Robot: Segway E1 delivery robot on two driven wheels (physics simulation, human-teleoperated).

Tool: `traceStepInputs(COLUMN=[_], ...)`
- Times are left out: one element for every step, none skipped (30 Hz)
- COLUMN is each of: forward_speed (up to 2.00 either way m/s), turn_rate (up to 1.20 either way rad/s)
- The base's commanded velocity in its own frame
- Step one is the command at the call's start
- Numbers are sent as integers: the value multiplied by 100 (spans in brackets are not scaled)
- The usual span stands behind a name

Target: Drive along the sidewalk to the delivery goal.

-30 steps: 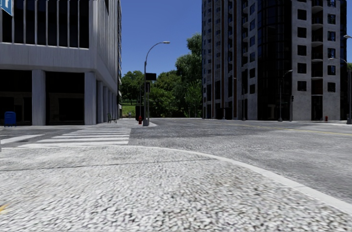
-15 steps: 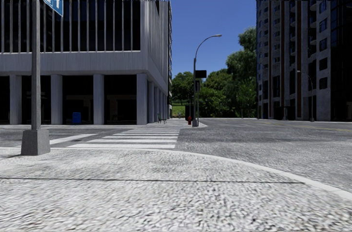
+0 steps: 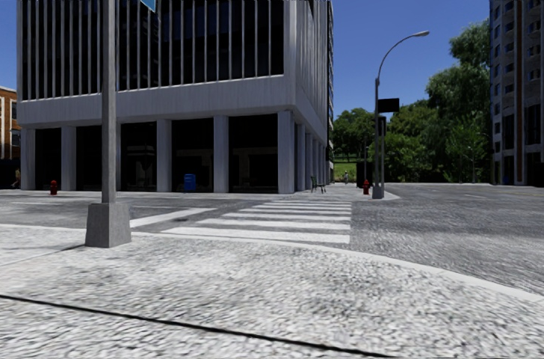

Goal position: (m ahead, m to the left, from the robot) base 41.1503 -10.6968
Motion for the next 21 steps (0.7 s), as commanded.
traceStepInputs(forward_speed=[182,182,182,182,181,181,181,181,181,181,181,181,181,181,181,181,181,181,181,181,181], turn_rate=[8,2,0,0,0,0,0,0,0,0,0,0,0,0,0,0,0,0,0,0,0])
